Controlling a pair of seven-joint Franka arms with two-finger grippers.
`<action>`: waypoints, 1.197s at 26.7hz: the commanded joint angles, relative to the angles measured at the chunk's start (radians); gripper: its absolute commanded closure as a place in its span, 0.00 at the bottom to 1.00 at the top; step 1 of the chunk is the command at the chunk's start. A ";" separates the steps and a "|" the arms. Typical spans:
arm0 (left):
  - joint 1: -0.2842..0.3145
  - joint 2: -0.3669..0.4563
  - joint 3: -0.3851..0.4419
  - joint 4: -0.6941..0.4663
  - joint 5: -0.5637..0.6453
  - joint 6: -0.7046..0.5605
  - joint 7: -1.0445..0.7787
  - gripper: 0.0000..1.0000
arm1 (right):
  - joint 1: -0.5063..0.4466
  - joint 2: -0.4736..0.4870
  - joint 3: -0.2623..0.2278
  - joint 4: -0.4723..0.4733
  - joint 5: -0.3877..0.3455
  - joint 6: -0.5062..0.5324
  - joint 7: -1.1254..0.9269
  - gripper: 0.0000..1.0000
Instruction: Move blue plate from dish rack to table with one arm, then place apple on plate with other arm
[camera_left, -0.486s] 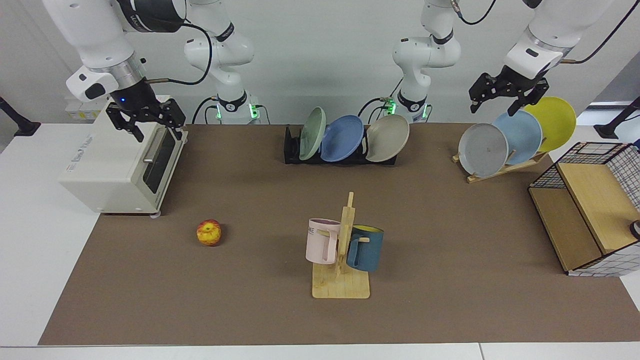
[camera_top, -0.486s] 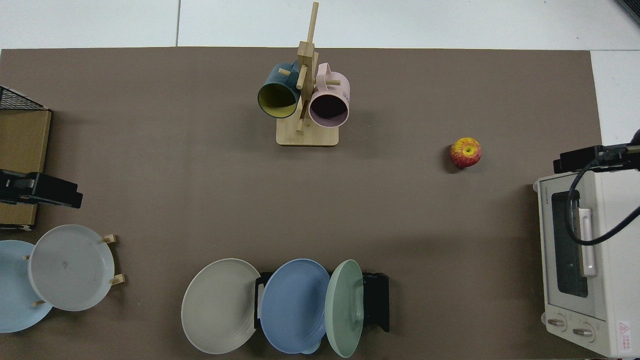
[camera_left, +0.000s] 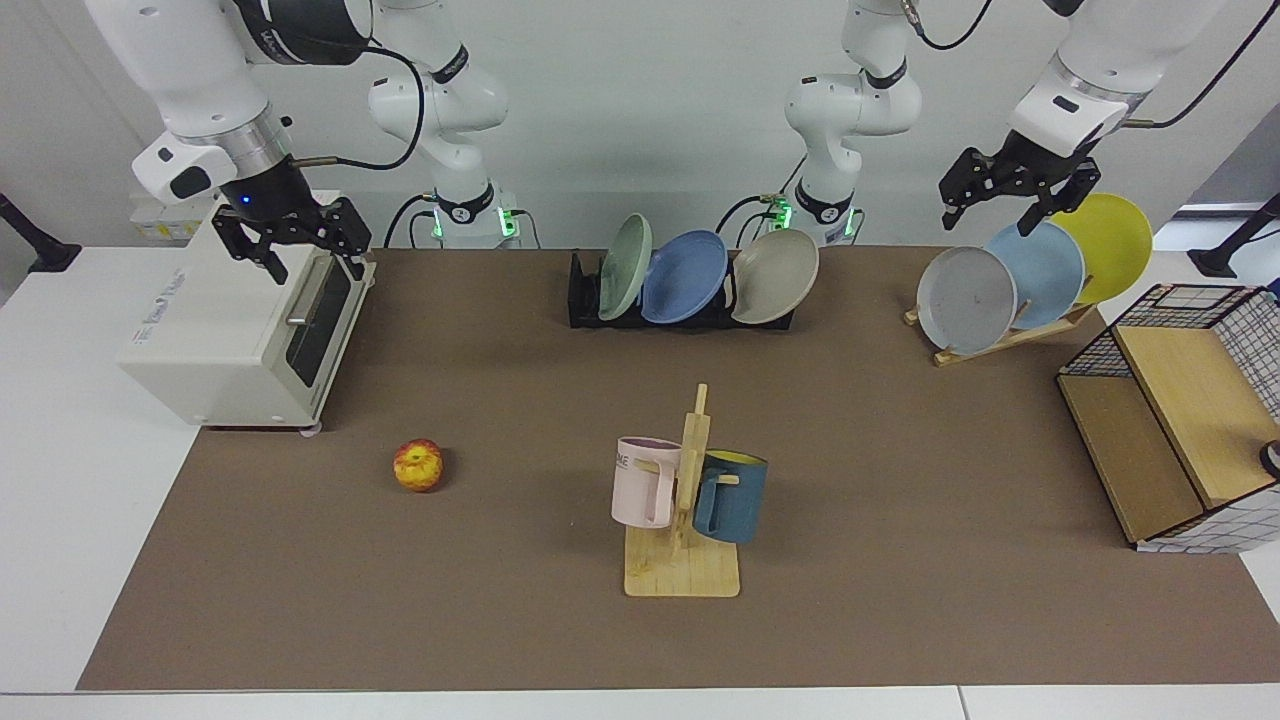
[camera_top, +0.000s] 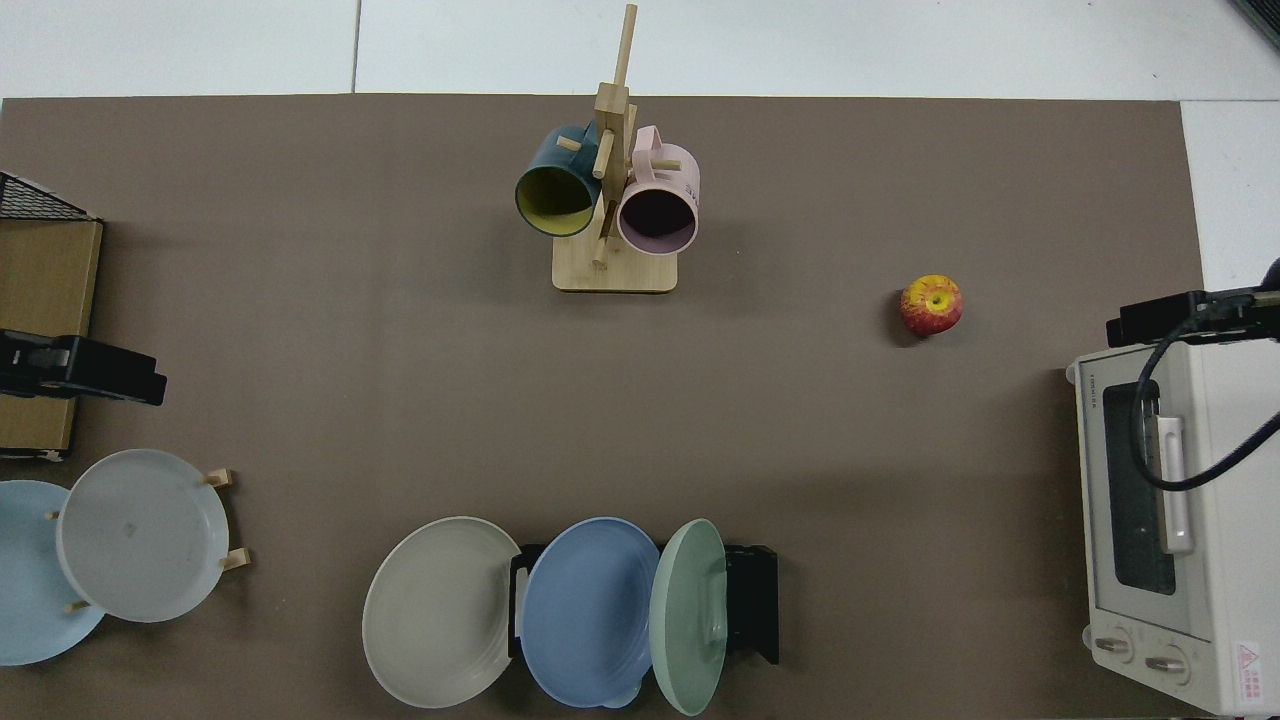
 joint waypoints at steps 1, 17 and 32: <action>0.006 -0.024 0.002 -0.032 -0.011 0.016 -0.007 0.00 | -0.001 -0.019 -0.002 -0.020 -0.006 0.000 -0.026 0.01; -0.011 -0.047 -0.015 -0.079 -0.027 0.028 -0.004 0.00 | 0.045 0.046 0.015 -0.114 -0.006 0.244 -0.035 0.01; -0.086 -0.232 -0.027 -0.421 -0.129 0.212 0.019 0.00 | 0.075 0.399 0.020 -0.114 0.023 0.638 -0.037 0.01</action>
